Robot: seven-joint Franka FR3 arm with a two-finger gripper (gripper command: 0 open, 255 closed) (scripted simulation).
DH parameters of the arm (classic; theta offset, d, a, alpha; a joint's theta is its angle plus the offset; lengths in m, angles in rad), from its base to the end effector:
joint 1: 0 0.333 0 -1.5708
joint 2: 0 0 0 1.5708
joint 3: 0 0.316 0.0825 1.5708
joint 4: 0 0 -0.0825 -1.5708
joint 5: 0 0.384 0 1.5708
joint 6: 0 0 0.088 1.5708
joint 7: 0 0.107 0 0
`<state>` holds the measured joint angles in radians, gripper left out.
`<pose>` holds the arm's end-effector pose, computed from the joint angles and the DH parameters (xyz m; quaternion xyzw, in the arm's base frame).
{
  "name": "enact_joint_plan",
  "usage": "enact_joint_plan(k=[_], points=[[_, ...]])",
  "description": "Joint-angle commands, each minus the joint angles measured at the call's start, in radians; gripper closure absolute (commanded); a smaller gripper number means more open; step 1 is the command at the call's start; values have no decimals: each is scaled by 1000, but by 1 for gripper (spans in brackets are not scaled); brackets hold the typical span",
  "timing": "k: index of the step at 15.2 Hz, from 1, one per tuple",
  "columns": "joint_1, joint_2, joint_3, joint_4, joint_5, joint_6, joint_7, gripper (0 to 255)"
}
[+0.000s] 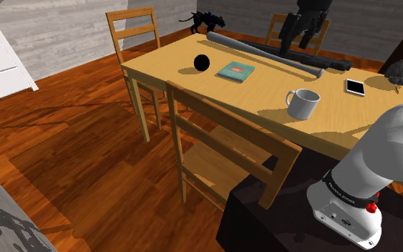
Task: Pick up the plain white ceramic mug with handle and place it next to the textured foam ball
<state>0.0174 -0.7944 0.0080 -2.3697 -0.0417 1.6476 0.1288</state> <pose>0.3122 0.0045 0.5938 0.9977 -0.0519 0.0378 0.0209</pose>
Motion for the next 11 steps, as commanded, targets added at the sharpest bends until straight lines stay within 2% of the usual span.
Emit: enact_joint_plan(k=[1, 11], points=[[0, 0, 0, 0, 0, 0, 0, 0], [-82, -8, -206, -187, -123, 161, -197, 0]])
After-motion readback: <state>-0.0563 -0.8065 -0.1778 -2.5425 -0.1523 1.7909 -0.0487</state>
